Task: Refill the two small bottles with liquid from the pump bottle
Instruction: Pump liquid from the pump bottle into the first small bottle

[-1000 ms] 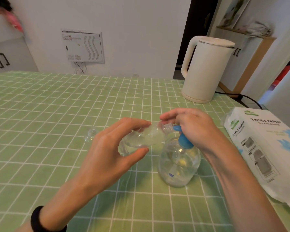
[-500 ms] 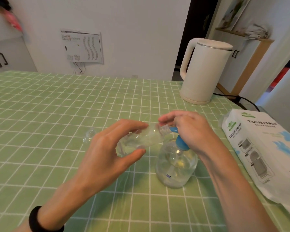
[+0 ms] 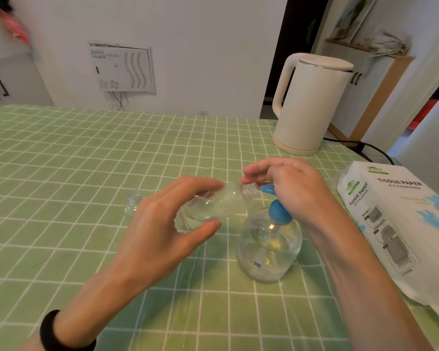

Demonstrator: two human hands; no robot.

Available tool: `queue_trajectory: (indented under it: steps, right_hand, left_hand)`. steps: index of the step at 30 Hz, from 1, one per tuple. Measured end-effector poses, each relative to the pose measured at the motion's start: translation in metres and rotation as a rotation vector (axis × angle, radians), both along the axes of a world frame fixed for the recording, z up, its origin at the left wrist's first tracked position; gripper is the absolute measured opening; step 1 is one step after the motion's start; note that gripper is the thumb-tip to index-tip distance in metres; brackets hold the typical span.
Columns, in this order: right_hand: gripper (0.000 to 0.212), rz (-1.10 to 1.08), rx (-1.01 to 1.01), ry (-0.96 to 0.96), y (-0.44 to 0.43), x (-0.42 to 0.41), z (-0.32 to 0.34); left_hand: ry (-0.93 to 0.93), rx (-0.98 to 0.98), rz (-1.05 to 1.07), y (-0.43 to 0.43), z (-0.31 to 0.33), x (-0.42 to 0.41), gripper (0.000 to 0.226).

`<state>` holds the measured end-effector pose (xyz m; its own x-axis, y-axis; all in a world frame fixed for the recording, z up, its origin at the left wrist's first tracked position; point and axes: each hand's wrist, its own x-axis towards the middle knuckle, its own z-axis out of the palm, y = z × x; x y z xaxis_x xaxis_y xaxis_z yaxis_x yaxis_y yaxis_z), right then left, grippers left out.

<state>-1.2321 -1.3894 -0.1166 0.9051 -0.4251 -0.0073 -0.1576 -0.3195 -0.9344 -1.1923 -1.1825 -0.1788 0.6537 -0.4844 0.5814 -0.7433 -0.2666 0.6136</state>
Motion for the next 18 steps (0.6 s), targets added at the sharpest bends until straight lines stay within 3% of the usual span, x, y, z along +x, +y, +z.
queue_trajectory:
  steps: [18]
  right_hand:
    - [0.045,-0.017,0.012,0.028,0.0012,-0.0017,-0.0041]
  left_hand:
    - [-0.006,0.002,-0.01,-0.0008,-0.0004,-0.0038,0.052]
